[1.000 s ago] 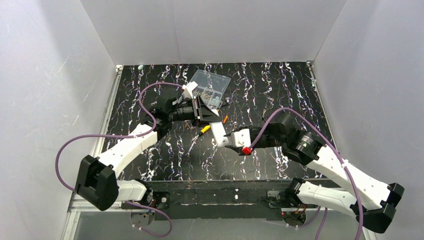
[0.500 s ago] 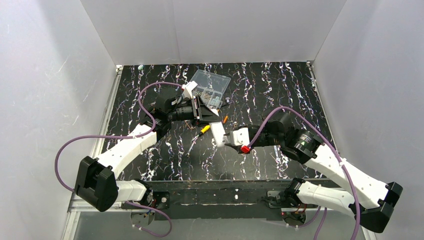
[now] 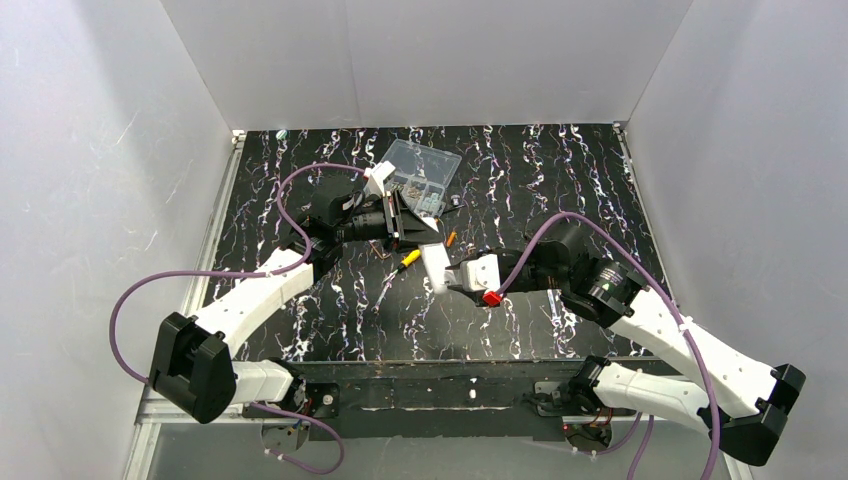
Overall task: Load the batteries into the remote control
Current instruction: Remove the battery cover from the remote control.
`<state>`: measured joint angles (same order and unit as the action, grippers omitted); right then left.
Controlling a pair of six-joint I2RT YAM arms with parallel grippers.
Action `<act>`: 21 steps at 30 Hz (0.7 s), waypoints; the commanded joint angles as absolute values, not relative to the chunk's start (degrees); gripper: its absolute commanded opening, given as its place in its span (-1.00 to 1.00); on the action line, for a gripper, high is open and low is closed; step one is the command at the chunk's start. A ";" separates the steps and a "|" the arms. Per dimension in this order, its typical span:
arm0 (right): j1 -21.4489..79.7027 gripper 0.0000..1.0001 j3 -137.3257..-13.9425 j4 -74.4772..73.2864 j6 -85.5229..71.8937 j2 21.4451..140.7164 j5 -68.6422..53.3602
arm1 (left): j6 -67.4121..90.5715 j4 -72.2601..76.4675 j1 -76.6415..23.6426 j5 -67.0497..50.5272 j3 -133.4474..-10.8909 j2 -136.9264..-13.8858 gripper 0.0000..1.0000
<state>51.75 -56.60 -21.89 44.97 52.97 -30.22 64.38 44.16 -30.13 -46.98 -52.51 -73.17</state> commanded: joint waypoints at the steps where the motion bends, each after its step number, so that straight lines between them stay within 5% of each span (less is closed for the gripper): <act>1: 51.50 -0.14 -58.71 -18.76 44.57 53.08 -30.93 | 65.04 47.76 -30.06 -50.37 -54.01 -70.93 -1.00; 21: 51.50 -0.15 -57.22 -15.76 44.95 53.10 -26.66 | 66.18 49.71 -30.06 -50.81 -53.70 -71.22 -1.00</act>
<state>51.77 -56.58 -19.86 44.84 53.39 -29.65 65.10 45.45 -30.06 -47.03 -52.51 -73.17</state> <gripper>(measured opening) 0.427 0.260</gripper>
